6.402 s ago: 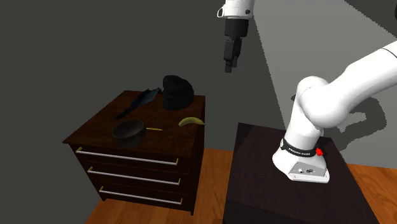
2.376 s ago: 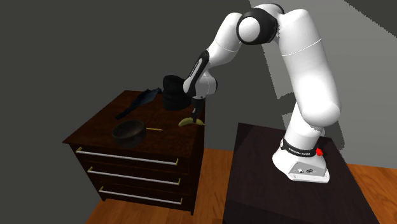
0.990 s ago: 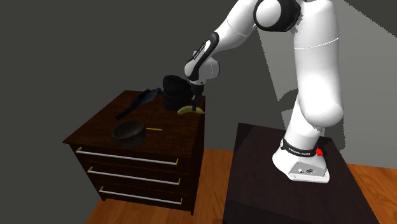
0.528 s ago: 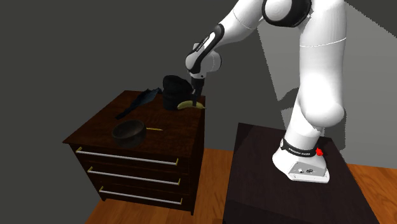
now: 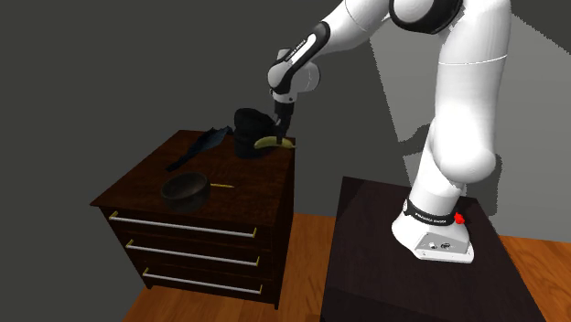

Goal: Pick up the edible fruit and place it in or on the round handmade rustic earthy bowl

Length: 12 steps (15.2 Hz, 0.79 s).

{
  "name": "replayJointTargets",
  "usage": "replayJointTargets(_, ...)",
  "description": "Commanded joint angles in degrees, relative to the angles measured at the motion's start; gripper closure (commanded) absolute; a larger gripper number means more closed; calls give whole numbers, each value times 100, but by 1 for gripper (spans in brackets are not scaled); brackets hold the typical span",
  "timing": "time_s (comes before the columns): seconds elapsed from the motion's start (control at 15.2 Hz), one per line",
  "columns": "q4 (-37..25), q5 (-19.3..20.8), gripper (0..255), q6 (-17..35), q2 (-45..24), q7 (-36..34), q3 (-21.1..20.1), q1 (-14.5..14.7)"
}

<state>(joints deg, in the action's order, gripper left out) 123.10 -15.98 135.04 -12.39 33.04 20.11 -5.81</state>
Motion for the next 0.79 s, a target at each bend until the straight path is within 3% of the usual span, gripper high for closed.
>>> replayJointTargets(0.0, -126, 17, 255, -70, -42, -143, -43, 71)
replayJointTargets(0.73, -1792, -41, 255, -521, -1124, -1380, -497, 698)
